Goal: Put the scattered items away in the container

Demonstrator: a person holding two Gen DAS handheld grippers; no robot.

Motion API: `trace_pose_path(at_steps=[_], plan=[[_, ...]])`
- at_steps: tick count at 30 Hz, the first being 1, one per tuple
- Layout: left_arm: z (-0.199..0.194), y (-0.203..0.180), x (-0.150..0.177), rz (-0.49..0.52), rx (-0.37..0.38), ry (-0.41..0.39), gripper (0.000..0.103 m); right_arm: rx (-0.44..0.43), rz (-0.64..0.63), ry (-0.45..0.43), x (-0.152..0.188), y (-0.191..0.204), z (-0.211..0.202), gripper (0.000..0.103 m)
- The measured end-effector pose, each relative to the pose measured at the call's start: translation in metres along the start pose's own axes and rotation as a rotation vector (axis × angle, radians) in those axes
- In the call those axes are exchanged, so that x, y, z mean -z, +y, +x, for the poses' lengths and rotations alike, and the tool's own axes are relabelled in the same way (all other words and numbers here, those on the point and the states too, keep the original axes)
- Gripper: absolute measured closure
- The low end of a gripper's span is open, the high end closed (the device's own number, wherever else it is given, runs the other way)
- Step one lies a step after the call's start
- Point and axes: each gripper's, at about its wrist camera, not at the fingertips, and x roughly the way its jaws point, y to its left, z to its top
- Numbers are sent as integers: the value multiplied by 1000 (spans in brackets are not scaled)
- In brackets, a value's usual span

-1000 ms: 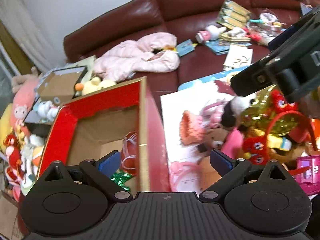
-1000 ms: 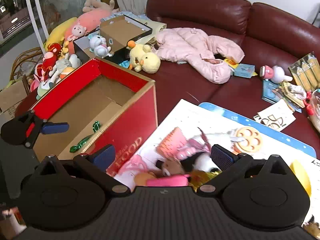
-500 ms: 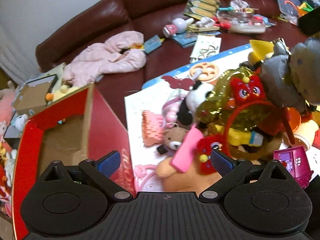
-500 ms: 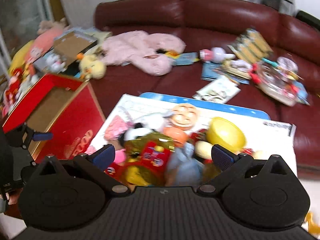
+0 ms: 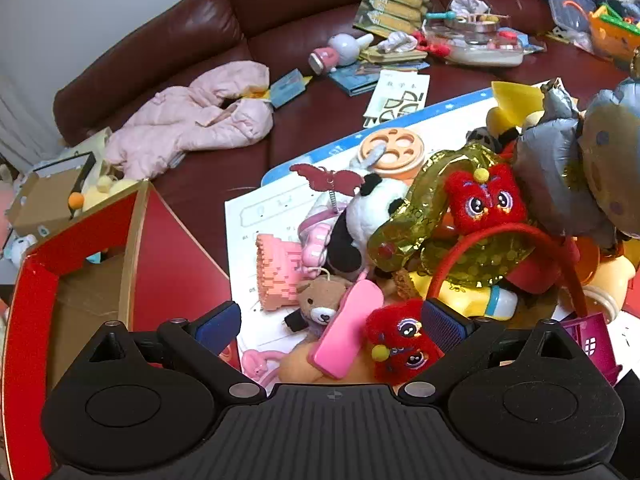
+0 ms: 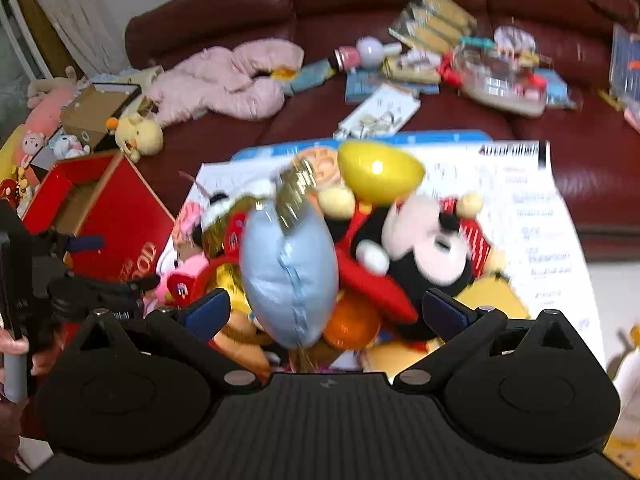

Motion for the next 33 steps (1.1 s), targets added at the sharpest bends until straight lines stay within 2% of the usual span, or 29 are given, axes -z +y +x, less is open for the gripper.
trace_pose_path(at_steps=[4,8,14,16,19,20,24,33], plan=[[3,0,3,-4,7,9,1,-41,47,42,10,0,10,1],[9,0,1,-8,9,14,1,-49,31,82,20,7,21,1],[13,5,-6,-14,21,-1,1,-26,19,49,19,14,34,3],[13,6,-9,-13,26,-8,1,4,-11,35,17,15,37,11],[15,3,-15,-2,33,-19,1,53,-53,1,10,13,38,34],[16,1,-17,5,37,-23,1,63,-53,-16,6,11,37,36],[19,-9,-27,47,48,-43,1,112,-35,-87,-10,-5,34,36],[28,-12,-63,61,78,-98,1,127,62,-109,-29,-41,46,32]])
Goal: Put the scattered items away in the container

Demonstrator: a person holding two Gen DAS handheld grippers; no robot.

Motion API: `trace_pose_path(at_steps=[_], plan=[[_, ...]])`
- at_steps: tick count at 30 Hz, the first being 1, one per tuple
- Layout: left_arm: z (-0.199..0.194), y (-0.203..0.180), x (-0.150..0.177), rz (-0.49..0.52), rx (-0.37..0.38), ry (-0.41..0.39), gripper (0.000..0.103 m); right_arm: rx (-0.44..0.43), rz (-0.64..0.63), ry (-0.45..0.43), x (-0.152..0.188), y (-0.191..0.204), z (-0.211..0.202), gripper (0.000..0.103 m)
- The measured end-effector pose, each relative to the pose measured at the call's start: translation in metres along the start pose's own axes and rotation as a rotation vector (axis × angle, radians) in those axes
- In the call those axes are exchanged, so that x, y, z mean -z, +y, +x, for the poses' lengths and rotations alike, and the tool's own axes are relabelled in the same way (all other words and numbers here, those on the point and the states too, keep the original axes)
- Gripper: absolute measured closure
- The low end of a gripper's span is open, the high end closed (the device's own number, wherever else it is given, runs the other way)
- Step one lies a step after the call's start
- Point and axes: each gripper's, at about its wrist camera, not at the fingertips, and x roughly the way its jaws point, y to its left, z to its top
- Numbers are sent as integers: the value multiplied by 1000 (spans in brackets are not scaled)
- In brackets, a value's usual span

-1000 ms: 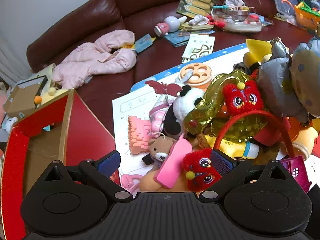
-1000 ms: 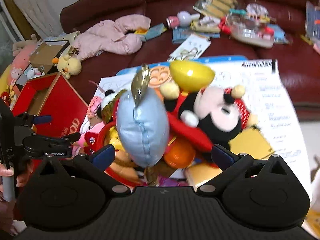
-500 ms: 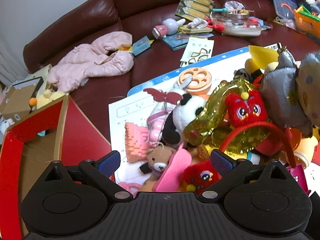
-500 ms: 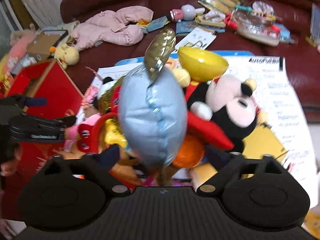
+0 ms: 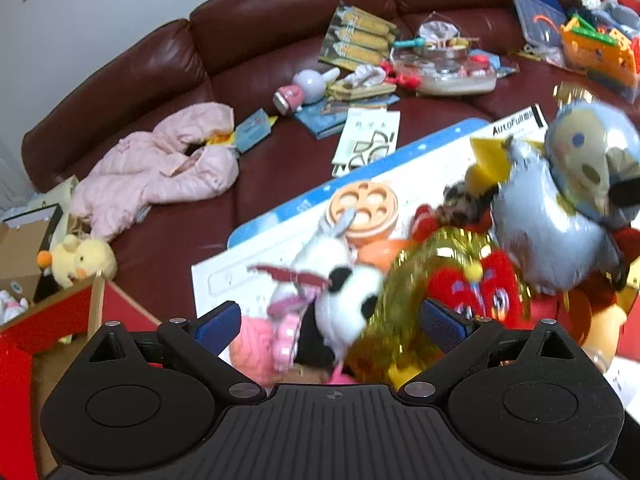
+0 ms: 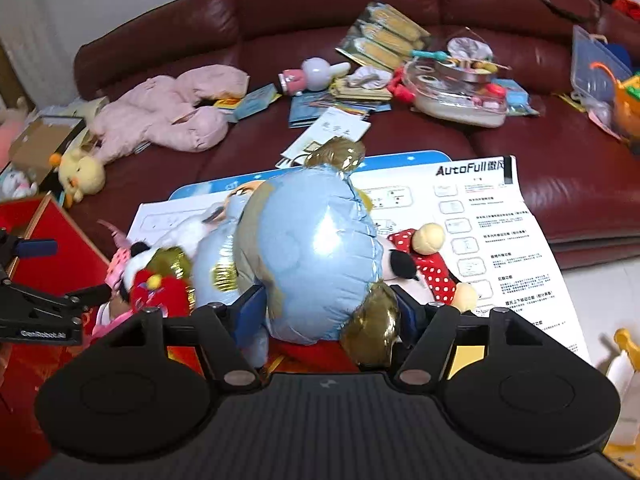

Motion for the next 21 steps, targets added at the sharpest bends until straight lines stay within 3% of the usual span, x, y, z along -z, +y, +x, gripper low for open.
trace_pose_path(at_steps=[4,11,15,21], plan=[[9,0,-13,18,-5,-22,1,2,24,-4,-4,-6,9,31],[45,11,-34,74,-98,-33,1,-8,50,-10,-6,-15,18,24],[60,1,-29,158,-43,-8,2,-14,63,-9,-8,-17,18,23],[48,-27,-1,308,37,-65,3,-27,67,-7,-8,-14,20,22]])
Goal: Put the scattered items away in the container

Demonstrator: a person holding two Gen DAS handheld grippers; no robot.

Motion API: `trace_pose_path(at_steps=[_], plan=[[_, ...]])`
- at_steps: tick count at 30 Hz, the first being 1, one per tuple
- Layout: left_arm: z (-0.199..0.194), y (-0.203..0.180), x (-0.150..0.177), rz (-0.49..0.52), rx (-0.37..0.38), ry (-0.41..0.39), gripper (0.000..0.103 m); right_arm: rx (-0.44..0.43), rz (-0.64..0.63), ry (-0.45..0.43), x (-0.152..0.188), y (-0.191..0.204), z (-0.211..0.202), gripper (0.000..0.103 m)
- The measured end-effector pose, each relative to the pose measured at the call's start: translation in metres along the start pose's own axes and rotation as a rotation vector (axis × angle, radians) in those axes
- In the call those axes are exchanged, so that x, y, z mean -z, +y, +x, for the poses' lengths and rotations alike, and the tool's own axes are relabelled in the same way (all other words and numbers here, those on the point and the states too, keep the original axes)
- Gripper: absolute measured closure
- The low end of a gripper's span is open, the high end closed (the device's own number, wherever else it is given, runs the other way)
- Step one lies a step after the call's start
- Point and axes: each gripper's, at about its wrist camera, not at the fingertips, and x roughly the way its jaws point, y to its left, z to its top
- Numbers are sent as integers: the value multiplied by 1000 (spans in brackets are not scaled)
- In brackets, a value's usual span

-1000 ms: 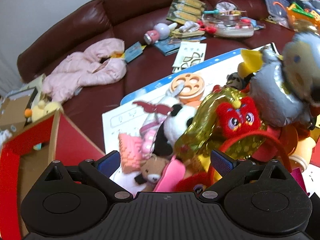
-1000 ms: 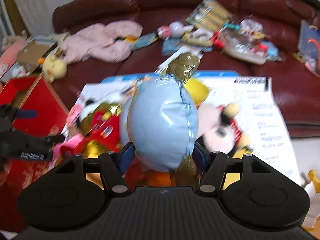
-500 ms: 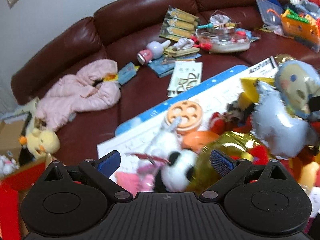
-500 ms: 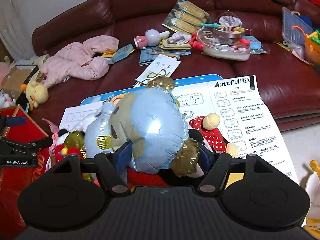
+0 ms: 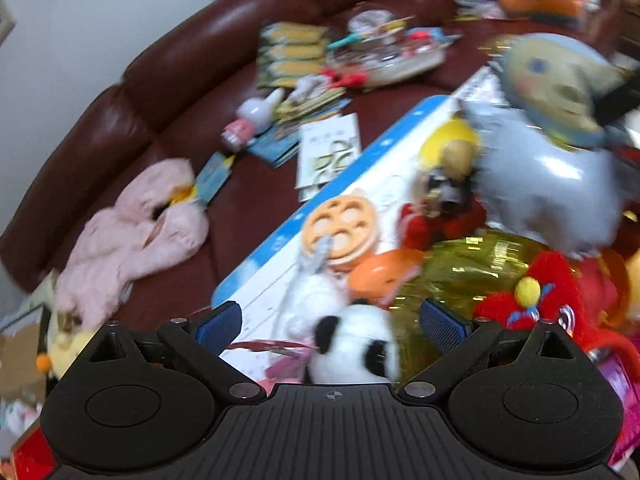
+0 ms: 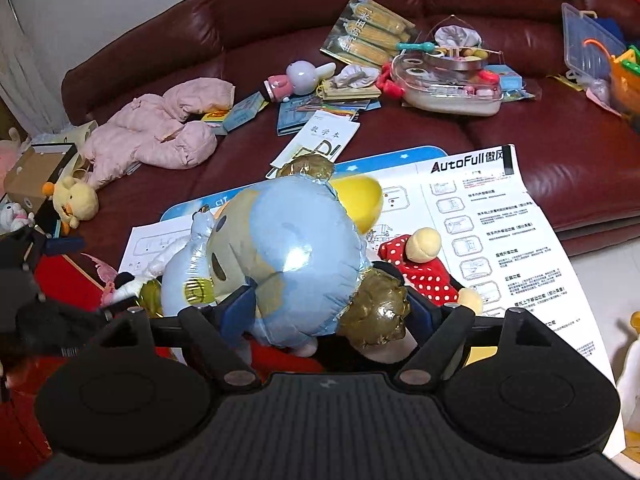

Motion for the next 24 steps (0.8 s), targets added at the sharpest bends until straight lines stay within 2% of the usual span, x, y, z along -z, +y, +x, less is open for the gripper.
trace_pose_path(at_steps=[4,12,16,18,19,20,22,24], plan=[[-8,-14,6,44,78,-32,2,-14,3,3,1,5,0,21],[12,-32,8,96,67,-19,3,-30,10,6,4,8,0,18],[20,-33,14,77,91,6,29,-43,27,1,3,8,-2,17],[17,-32,17,61,91,-8,43,-52,36,-3,3,10,-2,15],[15,-31,19,51,94,-12,56,-57,40,-4,3,11,-2,14],[12,-31,19,38,102,-13,64,-62,43,-4,3,12,-2,14],[7,-28,20,1,142,-13,72,-74,48,-3,3,14,-1,14],[3,-29,21,-10,159,-18,70,-84,53,-2,3,16,0,12]])
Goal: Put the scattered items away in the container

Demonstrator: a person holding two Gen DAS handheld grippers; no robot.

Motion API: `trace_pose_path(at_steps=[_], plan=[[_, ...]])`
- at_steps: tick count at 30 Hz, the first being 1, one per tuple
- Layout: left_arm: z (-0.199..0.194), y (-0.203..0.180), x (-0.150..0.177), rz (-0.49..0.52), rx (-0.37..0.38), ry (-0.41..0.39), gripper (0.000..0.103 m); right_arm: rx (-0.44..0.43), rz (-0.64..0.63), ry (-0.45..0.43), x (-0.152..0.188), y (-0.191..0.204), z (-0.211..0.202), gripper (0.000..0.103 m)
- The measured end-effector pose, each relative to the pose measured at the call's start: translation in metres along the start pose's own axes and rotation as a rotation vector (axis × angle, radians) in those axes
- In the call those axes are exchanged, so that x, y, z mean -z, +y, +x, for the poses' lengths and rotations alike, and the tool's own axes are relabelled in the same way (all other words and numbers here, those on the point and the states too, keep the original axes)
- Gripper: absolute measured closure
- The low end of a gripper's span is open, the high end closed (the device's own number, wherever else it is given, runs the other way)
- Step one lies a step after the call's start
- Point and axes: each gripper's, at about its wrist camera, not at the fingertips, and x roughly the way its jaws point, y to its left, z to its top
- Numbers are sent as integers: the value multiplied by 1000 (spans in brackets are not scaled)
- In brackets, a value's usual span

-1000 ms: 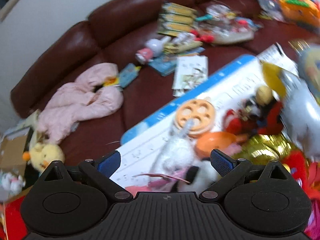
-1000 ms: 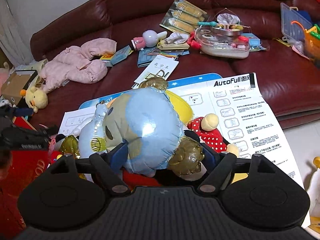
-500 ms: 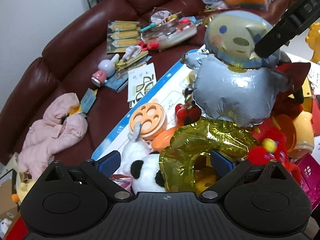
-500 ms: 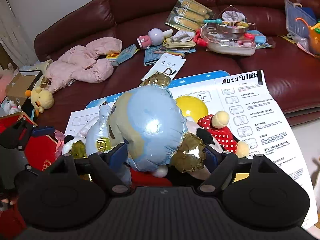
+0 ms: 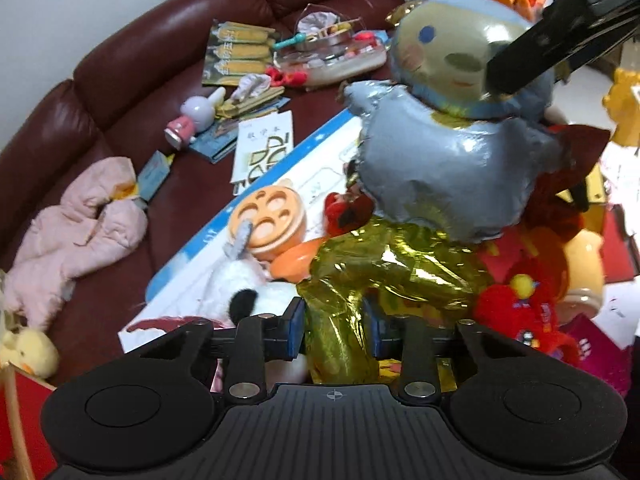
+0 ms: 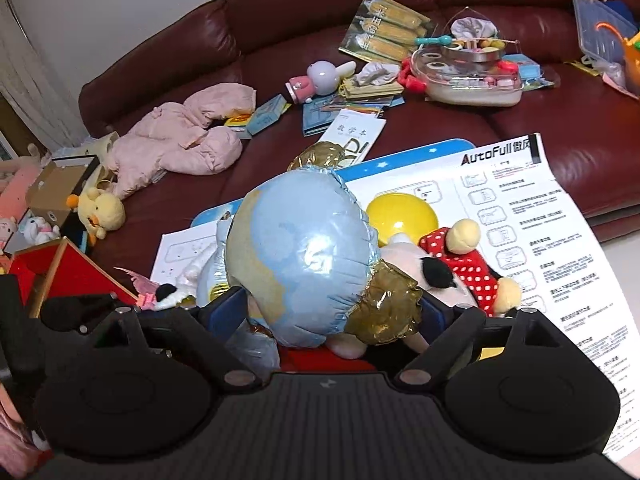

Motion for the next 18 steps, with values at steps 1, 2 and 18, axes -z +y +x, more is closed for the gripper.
trace_pose_path(at_steps=[1,2,18], plan=[[0,-2,1,5,-1,-1,61,-3,1,0,0,1,1,11],[0,-5,1,11,-7,0,49,-5,2,-1,0,3,3,10],[6,-9,-3,-106,-35,90,93,33,-55,-14,-1,19,12,26]])
